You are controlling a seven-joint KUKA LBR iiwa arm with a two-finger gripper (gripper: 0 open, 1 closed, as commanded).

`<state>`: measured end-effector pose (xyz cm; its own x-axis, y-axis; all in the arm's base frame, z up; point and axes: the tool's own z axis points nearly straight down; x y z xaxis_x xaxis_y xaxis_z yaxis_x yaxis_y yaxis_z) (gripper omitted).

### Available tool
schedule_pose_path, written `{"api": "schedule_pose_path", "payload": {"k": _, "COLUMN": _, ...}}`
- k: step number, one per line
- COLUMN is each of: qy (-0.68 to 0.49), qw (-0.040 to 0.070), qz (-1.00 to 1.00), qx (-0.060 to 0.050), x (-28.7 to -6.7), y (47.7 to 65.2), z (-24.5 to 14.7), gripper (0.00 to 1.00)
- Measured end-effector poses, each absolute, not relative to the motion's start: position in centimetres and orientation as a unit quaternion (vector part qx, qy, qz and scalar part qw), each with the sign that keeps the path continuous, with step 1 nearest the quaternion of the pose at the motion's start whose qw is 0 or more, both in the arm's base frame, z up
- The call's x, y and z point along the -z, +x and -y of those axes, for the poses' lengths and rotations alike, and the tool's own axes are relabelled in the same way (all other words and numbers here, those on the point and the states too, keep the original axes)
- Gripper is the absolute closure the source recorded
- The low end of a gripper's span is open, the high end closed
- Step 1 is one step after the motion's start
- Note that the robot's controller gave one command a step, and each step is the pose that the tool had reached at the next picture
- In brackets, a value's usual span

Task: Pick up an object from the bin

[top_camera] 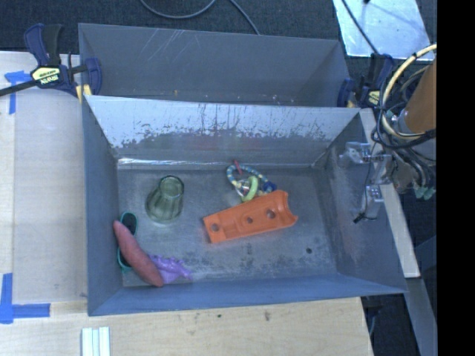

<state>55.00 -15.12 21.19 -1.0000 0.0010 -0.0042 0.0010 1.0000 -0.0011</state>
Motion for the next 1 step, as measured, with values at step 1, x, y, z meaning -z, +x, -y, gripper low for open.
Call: {"api": "schedule_pose_path", "payload": {"k": 1, "qy": -0.025, "qw": 0.003, "qz": -1.0, "qx": 0.001, "x": -15.63, "y": 54.47, "z": 10.79, "gripper": 0.0}}
